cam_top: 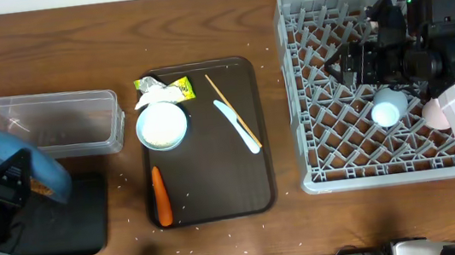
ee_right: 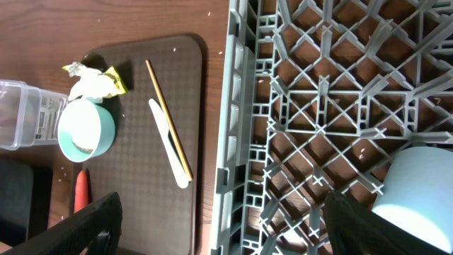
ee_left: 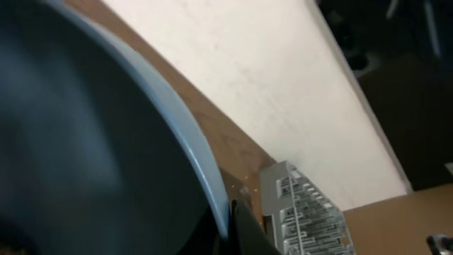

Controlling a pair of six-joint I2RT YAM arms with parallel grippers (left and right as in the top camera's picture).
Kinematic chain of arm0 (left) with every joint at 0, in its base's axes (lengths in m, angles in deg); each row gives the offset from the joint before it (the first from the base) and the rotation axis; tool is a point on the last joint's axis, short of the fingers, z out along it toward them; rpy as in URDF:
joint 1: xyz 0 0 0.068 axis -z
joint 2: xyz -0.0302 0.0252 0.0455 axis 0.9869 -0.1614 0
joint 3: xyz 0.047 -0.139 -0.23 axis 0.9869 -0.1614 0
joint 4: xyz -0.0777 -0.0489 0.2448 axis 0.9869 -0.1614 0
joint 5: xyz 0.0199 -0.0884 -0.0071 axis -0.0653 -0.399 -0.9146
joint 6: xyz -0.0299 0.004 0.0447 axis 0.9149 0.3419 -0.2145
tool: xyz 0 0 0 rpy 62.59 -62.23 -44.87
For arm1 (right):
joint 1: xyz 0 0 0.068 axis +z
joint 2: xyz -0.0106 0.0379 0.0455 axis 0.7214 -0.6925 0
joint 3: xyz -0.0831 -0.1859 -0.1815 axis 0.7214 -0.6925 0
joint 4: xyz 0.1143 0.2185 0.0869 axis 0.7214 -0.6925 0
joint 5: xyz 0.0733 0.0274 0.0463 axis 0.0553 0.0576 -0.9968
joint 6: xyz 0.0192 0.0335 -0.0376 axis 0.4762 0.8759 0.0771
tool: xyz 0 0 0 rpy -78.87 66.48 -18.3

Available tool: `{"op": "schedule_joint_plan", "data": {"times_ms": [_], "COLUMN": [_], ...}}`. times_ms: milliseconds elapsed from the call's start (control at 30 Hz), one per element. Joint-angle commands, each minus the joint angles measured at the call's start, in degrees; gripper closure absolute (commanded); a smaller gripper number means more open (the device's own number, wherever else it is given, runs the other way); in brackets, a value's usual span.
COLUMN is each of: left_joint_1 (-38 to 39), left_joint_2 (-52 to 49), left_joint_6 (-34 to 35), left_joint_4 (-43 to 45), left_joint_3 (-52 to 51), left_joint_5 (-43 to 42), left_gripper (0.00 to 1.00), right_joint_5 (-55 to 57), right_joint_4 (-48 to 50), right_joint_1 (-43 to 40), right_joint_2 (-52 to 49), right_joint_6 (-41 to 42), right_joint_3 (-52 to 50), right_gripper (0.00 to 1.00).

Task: Sort waste into correct bins and load items into the dishwasher rack
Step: 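Lift the blue plate and tip the cookie onto the black tray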

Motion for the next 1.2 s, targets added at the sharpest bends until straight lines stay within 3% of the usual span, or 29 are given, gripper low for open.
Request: {"op": "schedule_joint_plan", "data": {"times_ms": [0, 267, 767, 1033, 1167], "left_joint_1": [-1.2, -7.9, -19.9, -11.1, 0.2], "left_joint_2": [0.5, 0.5, 0.2, 2.2, 4.1], "left_joint_6": [-7.1, -14.0, -15.9, -15.8, -12.0], "left_joint_4": [-0.3, -6.6, -10.7, -9.1, -8.9], "left_joint_3": [-1.0, -1.5, -11.0, -9.9, -3.9], "left_joint_5": [-9.3, -12.1, -12.0, -11.2, -2.4], "left_gripper": [0.94, 0.94, 0.94, 0.94, 0.94], "right_joint_5": [0.2, 0.2, 0.2, 0.1, 0.1], "right_joint_4": [-0.2, -0.2, -0.1, 0.9, 1.5], "right_joint_1": [0.5, 0.5, 0.5, 0.5, 0.5], "right_joint_2": [-0.1, -0.1, -0.1, -0.1, -0.1], "right_joint_6": [-0.6, -0.6, -0.6, -0.6, -0.6], "right_joint_3": [0.0, 0.0, 0.0, 0.0, 0.0], "right_gripper": [0.15, 0.15, 0.14, 0.14, 0.14]}}
